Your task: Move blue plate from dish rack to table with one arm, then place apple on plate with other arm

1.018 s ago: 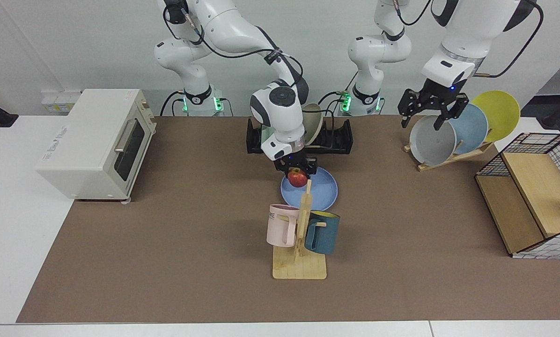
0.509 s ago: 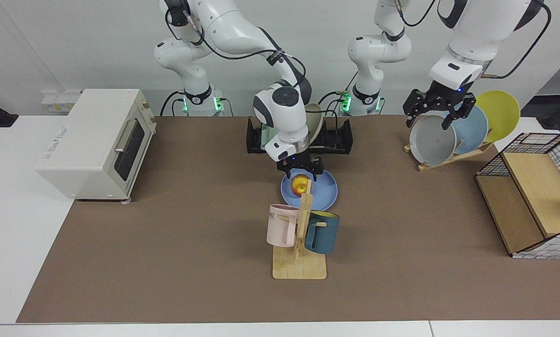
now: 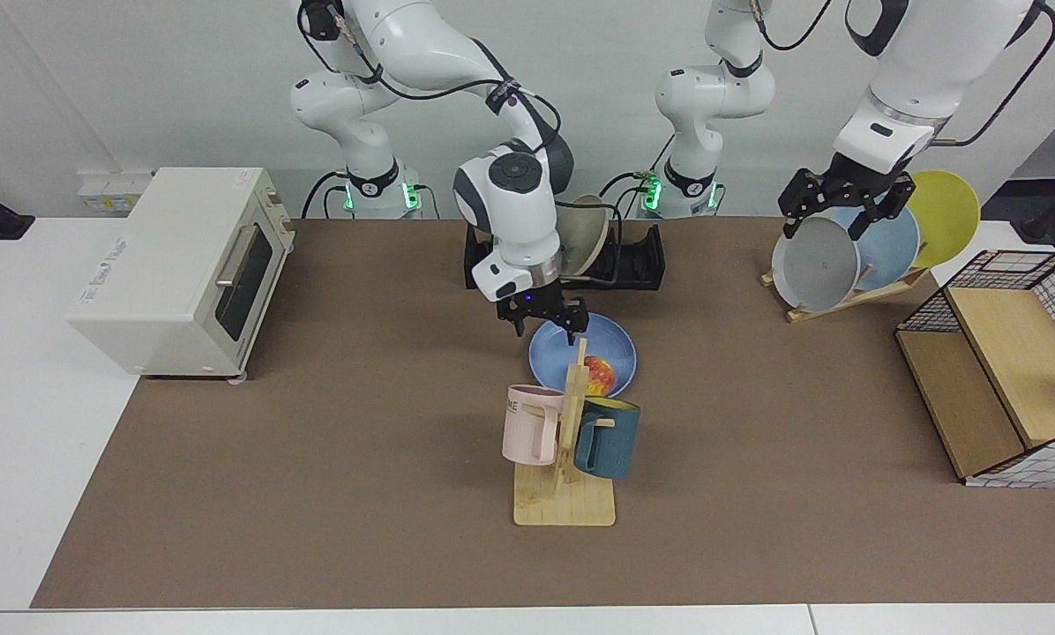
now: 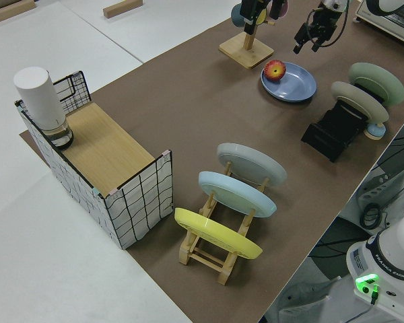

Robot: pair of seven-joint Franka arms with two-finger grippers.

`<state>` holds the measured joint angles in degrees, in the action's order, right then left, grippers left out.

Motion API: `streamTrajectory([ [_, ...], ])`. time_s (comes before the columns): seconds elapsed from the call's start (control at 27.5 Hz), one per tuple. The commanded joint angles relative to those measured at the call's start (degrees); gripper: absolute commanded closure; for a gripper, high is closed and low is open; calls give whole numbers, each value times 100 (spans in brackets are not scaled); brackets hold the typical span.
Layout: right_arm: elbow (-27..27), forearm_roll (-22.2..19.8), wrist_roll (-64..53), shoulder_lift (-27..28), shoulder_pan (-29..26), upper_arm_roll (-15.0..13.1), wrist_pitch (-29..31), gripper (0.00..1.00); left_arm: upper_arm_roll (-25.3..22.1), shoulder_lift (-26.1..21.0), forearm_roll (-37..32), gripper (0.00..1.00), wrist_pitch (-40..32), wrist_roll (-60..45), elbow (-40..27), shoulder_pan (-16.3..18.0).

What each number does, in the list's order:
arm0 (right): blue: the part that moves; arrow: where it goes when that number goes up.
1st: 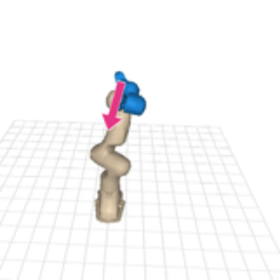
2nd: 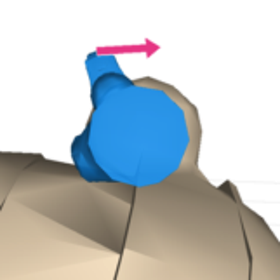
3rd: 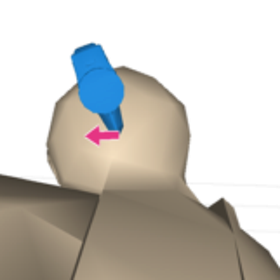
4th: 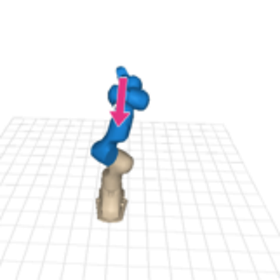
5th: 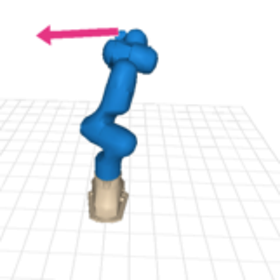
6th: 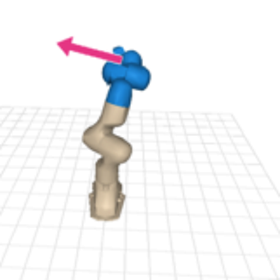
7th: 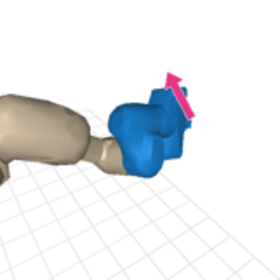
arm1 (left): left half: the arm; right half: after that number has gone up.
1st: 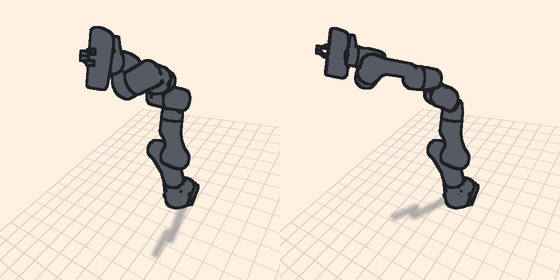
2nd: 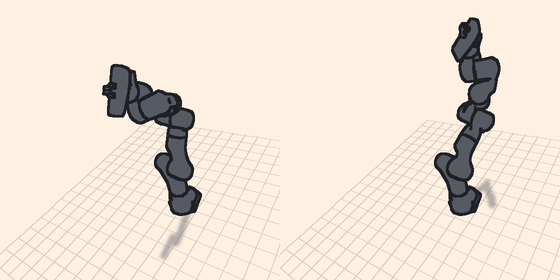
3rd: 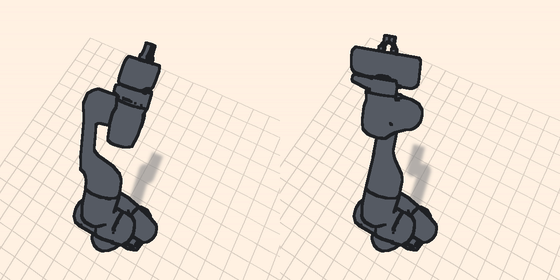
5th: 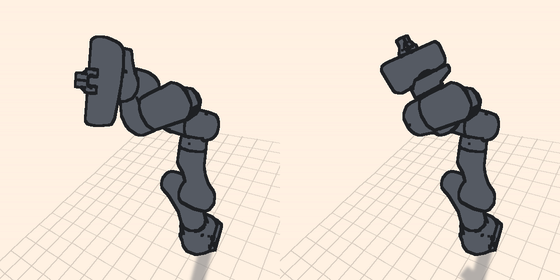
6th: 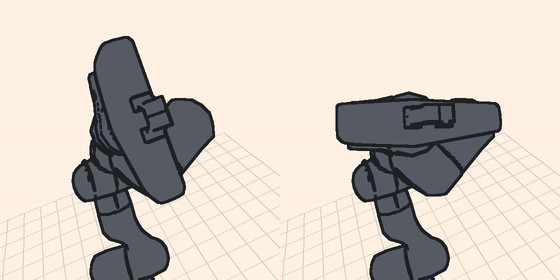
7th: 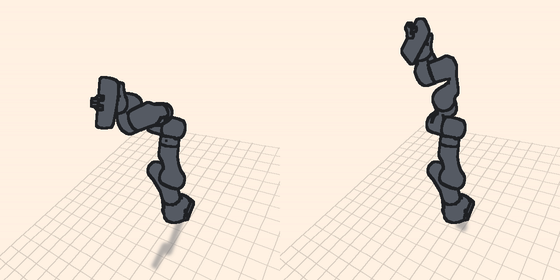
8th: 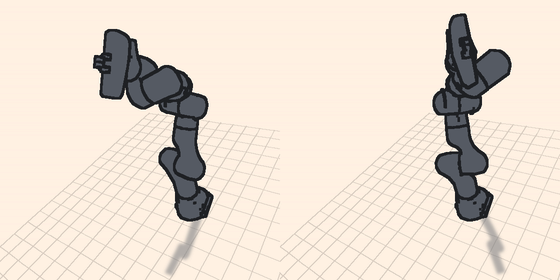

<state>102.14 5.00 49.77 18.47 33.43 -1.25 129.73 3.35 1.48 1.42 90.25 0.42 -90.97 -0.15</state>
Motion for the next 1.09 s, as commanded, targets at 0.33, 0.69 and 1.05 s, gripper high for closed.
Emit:
streamTrajectory([
  [0.33, 96, -87, -2031, -1170, -1865, 64, -1169, 0, -45, -25, -80, 0, -148, 20, 149, -55],
  [0.69, 69, -104, -3745, -1811, -3140, 46, -1942, 0, -27, -25, -80, 0, -148, 20, 140, -37],
  [1.05, -177, -113, -4659, -2418, -3440, -86, -3120, 0, -18, -25, -72, 0, -148, 20, 140, -37],
])
